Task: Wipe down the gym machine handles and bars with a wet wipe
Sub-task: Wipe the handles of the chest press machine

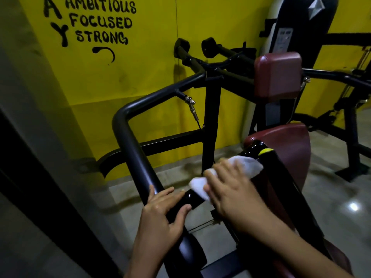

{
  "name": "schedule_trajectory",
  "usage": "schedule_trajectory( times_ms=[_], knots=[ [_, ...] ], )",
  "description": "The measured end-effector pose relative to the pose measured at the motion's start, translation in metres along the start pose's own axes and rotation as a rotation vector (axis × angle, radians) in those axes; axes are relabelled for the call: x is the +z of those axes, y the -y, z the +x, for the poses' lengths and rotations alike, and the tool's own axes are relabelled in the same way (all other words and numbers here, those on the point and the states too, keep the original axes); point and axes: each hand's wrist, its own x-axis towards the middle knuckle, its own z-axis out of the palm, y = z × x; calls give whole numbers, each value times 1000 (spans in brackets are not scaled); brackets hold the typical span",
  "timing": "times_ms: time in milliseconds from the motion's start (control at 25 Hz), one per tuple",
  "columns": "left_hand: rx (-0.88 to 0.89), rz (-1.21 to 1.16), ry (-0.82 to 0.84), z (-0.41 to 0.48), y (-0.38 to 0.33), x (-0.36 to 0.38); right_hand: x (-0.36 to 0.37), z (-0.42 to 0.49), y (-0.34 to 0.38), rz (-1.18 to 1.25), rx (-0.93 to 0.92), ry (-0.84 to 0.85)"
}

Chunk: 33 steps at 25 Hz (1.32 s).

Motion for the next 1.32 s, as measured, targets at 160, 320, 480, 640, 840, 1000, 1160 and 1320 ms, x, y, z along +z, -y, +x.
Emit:
schedule_trajectory(
  times_ms=[160,320,480,640,840,1000,1160,1320],
  knots=[
    [-3,53,5,-1,-3,-1,-1,8,-3,15,-136,66],
    [-44,30,33,-2,-15,-4,-4,4,-10,109,-8,65],
    [-87,-44,10,3,-42,-8,-41,-10,-5,576,-32,190],
    [-82,-117,-60,17,-96,1,-104,-29,-36,749,-8,-108],
    [56,-288,-61,25,-221,44,-199,-110,-115,649,275,-250],
    [289,-293,232,-6,-341,115,-269,-227,-194,394,548,-179],
    [319,-408,521,-69,-451,194,-340,-356,-242,207,766,-126],
    [452,-334,743,-124,-530,252,-385,-450,-266,137,950,-80]
  ],
)
